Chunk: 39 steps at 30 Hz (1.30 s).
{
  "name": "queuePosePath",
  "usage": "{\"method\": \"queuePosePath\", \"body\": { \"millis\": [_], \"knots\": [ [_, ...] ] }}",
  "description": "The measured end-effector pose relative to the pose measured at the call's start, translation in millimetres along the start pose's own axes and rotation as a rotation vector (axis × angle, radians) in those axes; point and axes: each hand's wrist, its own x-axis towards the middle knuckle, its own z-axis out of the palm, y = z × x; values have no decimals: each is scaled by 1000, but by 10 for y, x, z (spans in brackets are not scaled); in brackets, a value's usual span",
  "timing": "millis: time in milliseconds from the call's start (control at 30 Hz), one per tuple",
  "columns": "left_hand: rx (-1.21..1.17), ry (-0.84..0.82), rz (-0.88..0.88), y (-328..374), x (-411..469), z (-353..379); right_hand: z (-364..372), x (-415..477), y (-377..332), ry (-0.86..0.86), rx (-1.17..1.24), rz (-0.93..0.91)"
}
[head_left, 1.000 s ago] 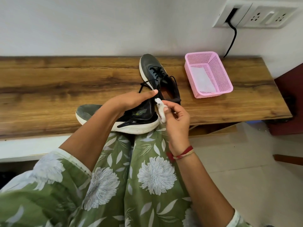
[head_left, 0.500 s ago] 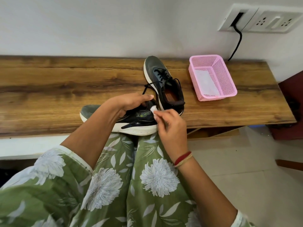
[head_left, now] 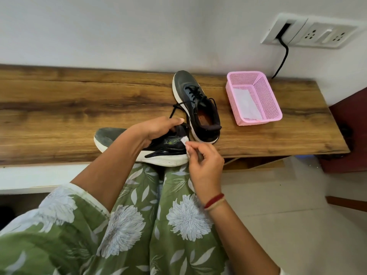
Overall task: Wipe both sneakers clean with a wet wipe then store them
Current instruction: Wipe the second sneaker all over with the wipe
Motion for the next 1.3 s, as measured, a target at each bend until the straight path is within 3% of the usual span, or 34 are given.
{"method": "queuePosePath", "body": {
  "millis": [167, 300, 433, 600, 700, 767, 867, 900, 967, 1033, 1100, 1200, 1300],
  "knots": [
    [-57, 5, 28, -3, -62, -8, 149, 362, -175, -35, -95, -71],
    [-30, 5, 2, -10, -31, 5, -4, -27, -64, -33, -46, 43],
    [-63, 6, 21, 2, -50, 52, 53, 181, -127, -4, -45, -3],
    [-54, -15, 34, -6, -105, -7, 110, 283, -177, -85, -129, -85],
    [-59, -3, 5, -26, -87, -15, -101, 26, -49, -206, -77, -2],
    [-59, 8, -28, -26, -49, -12, -279, 9, 31, -171, 182, 211],
    [-78, 15, -46, -16, -51, 9, -500, 285, 124, 201, 1005, 766],
    [-80, 20, -48, -11, -48, 11, -538, 358, 143, 271, 1176, 865],
    [-69, 21, -42, 8, -63, 15, -520, 430, 99, 198, 1210, 912],
    [-66, 24, -46, 23, -65, 15, -371, 429, 1, 19, 1013, 802],
    [-76, 14, -41, 47, -88, 25, -192, 387, -62, -69, 622, 509],
    [-56, 11, -31, 80, -94, 31, 31, 312, -59, -62, 65, -11],
    [-29, -8, -69, 103, -96, -11, 119, 164, -29, -60, -172, -257]
  ]
}}
